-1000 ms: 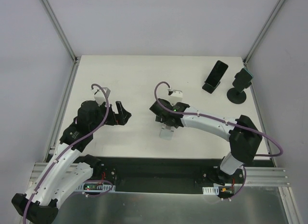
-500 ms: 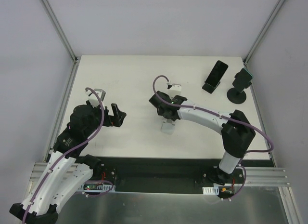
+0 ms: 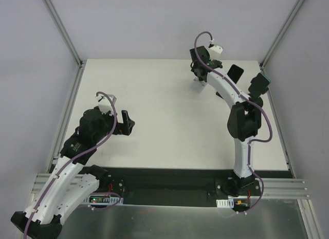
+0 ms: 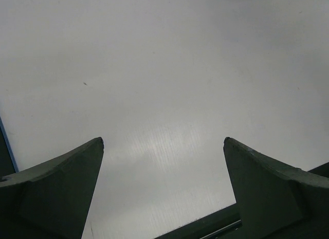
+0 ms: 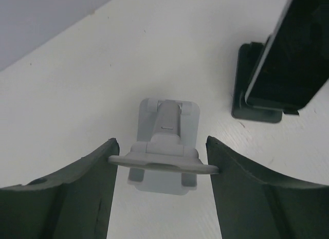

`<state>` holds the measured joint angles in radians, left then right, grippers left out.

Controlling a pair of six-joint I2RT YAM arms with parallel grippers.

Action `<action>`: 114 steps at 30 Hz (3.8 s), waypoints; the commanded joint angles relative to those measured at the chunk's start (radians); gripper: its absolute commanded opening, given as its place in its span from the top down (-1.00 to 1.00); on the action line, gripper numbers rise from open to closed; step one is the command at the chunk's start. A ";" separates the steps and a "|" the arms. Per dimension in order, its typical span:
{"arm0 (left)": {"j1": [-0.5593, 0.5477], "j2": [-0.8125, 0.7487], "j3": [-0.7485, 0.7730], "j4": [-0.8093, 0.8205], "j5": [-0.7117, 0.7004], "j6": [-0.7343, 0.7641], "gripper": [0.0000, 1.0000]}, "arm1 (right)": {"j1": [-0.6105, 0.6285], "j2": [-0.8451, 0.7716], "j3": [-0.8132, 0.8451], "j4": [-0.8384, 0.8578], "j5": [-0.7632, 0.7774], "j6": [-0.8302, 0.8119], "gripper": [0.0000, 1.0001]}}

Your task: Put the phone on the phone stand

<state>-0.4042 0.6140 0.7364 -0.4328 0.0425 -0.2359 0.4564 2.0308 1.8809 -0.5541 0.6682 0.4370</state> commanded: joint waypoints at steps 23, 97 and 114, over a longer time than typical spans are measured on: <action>0.036 0.165 -0.005 0.078 0.060 -0.048 -0.98 | -0.119 0.379 0.419 0.085 -0.042 -0.170 0.97; 0.541 1.285 0.409 -0.199 -0.066 -0.014 -0.82 | 0.346 -1.287 -1.007 0.229 -0.634 -0.362 -0.93; 0.541 1.276 0.387 -0.202 0.331 0.052 0.57 | 0.347 -1.235 -1.014 0.215 -0.556 -0.359 -0.93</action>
<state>0.1478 1.8553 1.2072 -0.6155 0.0517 -0.1818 0.8066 0.7769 0.8730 -0.3492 0.0425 0.0917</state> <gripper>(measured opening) 0.658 0.963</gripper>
